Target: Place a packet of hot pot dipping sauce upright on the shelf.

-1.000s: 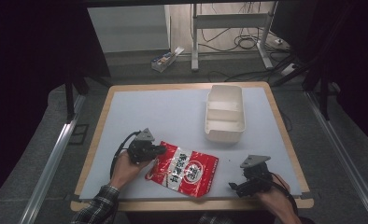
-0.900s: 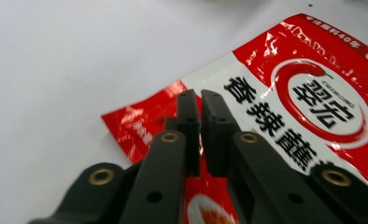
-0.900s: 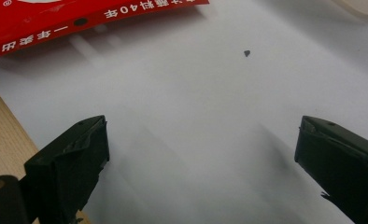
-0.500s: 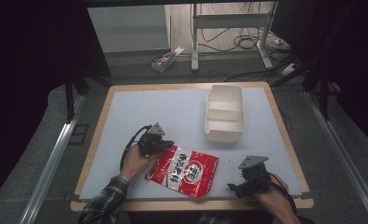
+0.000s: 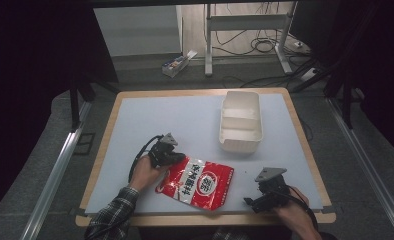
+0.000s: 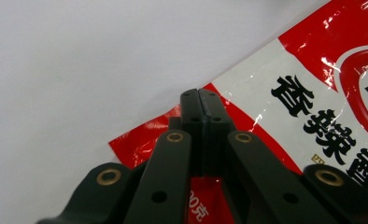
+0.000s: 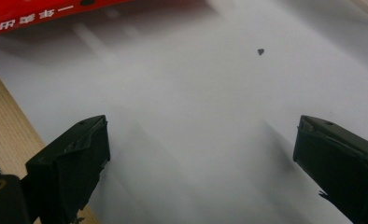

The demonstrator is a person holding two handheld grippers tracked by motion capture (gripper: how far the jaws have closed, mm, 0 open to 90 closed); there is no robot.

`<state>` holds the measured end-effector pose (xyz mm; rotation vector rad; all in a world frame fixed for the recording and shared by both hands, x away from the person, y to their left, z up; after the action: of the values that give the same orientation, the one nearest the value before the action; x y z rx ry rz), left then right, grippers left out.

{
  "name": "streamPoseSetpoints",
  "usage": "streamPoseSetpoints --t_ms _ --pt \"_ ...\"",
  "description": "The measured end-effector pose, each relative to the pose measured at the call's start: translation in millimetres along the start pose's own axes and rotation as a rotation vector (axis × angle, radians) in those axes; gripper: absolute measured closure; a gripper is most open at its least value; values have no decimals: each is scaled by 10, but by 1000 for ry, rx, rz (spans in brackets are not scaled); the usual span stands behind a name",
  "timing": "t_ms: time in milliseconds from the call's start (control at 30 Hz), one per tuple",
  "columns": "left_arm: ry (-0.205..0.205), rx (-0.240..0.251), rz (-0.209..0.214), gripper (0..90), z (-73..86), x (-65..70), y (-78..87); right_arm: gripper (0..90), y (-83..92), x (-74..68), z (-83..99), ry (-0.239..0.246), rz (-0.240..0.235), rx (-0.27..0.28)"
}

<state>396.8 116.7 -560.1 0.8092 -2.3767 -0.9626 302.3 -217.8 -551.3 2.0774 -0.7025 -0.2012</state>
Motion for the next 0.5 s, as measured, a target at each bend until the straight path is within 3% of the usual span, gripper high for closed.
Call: streamPoseSetpoints --t_ms 500 --pt "29 17 1 900 185 72 190 40 -1 -17 5 16 -5 -13"
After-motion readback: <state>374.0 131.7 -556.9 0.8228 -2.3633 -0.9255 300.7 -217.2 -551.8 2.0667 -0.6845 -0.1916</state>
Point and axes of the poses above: each handheld gripper's, and its own axes: y roughly backward along the jaws, z roughly out of its underside, x roughly to its right, the point moved 4 cm from there along -y, roughly forward along the jaws, and after that the axes turned 6 degrees about y, right-handed, at the moved point
